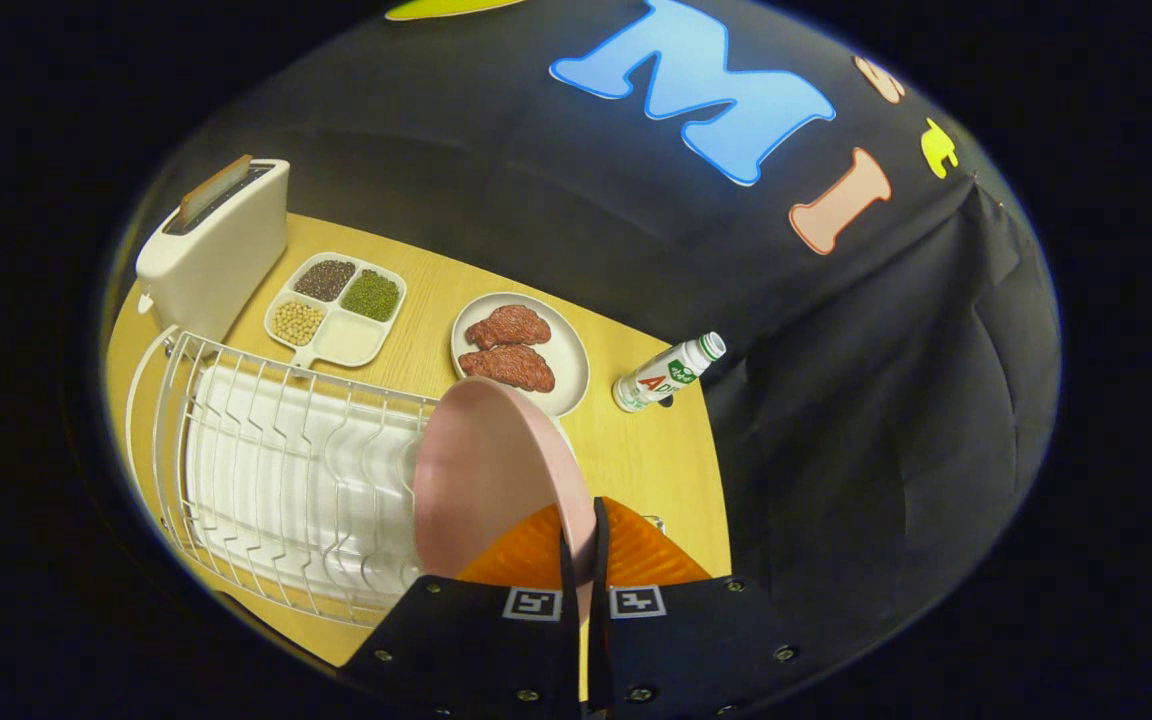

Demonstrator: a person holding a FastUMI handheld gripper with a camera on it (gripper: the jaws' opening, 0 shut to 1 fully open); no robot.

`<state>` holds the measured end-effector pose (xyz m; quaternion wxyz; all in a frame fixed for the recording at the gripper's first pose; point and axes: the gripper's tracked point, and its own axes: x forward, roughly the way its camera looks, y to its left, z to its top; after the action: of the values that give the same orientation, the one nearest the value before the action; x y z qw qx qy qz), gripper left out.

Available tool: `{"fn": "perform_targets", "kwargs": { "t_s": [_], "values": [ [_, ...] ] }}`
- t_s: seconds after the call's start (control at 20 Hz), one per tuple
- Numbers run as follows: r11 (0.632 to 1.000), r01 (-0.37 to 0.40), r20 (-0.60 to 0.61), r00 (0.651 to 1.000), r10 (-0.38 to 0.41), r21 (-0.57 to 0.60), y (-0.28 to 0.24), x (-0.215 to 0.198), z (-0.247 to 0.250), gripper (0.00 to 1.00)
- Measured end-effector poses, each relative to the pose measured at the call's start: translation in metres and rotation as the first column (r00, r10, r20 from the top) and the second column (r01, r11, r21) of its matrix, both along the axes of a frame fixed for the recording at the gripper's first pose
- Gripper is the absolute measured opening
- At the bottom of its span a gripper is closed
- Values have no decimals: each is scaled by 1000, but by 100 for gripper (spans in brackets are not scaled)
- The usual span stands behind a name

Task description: Take the plate from the dish rack, then take the spoon from the basket and place it into the plate.

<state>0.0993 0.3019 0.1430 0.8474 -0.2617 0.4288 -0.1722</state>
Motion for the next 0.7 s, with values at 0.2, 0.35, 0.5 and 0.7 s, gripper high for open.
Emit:
{"fn": "perform_targets", "kwargs": {
  "t_s": [0.2,0.35,0.5,0.7],
  "values": [
    [1000,-1,29,1000,0,25,-5,-1,16,3],
    [998,5,59,998,-9,56,-20,-8,33,3],
    [995,12,94,995,-21,95,-33,-21,50,3],
    [987,9,119,992,-28,159,-55,-46,68,3]
  ]
}}
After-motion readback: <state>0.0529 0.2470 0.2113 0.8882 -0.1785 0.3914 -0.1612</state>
